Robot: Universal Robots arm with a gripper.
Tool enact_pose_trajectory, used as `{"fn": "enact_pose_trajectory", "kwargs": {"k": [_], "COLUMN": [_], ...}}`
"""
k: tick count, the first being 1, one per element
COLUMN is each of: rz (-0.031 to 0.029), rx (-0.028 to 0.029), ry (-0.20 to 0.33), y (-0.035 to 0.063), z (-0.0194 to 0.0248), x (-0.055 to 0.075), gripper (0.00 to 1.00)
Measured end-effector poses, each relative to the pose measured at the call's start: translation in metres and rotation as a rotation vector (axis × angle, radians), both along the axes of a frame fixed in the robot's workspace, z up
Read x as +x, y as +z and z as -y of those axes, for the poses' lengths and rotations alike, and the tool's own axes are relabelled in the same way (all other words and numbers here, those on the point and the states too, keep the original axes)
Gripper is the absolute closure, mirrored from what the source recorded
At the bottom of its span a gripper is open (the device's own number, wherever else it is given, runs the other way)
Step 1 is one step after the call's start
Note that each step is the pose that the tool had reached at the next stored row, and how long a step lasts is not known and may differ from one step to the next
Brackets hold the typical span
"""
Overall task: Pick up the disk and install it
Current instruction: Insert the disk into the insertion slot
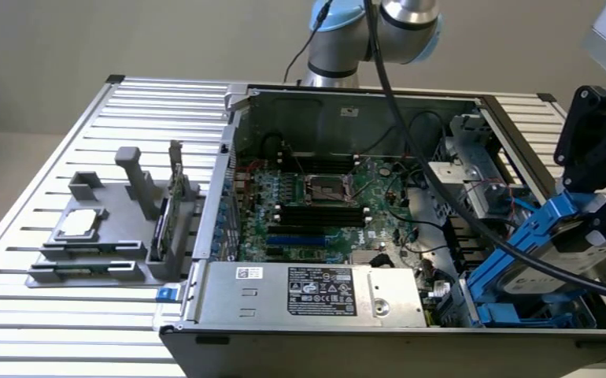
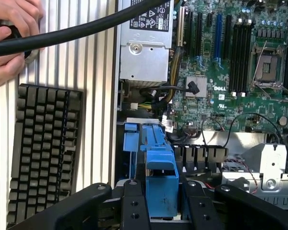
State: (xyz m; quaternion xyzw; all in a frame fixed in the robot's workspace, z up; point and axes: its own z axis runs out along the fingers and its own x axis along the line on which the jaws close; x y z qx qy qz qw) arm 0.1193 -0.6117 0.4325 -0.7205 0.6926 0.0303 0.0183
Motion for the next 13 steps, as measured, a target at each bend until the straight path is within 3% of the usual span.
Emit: {"fn": "enact_pose_trajectory", "kwargs": {"k": [13], "rz": [-0.0001], "rx": [0.0080], "ry": [0.008], "y": [-0.0149], "z": [0.0003], "x": [0.000], "gripper": [0.68]}}
